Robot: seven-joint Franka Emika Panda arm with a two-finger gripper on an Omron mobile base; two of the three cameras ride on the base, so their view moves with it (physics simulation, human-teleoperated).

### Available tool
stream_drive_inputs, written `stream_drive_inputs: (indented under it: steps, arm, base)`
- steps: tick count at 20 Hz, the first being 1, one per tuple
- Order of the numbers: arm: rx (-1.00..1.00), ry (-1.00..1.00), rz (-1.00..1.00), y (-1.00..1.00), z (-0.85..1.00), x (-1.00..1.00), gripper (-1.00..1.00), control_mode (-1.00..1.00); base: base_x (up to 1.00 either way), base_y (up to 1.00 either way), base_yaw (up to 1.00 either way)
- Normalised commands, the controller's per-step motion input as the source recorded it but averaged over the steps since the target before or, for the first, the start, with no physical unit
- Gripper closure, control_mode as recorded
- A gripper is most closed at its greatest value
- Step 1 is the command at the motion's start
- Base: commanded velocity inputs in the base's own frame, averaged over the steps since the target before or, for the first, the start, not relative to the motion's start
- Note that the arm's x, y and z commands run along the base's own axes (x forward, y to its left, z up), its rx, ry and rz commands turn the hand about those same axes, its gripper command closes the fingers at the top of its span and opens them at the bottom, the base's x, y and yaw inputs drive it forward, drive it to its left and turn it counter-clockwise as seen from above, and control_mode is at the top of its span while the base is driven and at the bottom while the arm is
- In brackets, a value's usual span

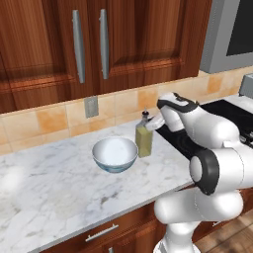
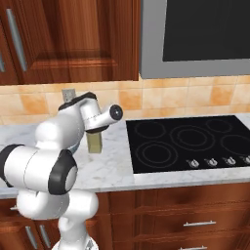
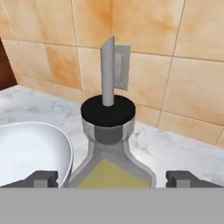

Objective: Retrieve the bottle and the shaker from the cabinet and place them next to the mixing bowl on the counter. Then add garlic from the fridge to the mixing bowl.

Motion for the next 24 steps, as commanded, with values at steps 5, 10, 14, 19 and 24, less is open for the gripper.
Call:
stream_drive_inputs:
  steps: [5,10,14,19,24]
  arm:
    - [0.0,-0.06,0.01,0.0,0.3,-0.42,-1.0,-1.0]
    - [0.0,0.0,-0.01,0.0,0.53,-0.32,-1.0,-1.0]
    - [0.0,0.13,-0.18,0.0,0.54,-0.52,-1.0,-1.0]
    - [0.0,0.21,-0.31,0.0,0.22,-0.68,-1.0,-1.0]
    - [0.0,0.09,-0.31,0.0,0.27,-0.78,-1.0,-1.0]
  base:
    - [0.0,0.0,0.0]
    - [0.0,0.0,0.0]
    - [0.0,0.0,0.0]
    - [0.0,0.0,0.0]
    - [0.0,0.0,0.0]
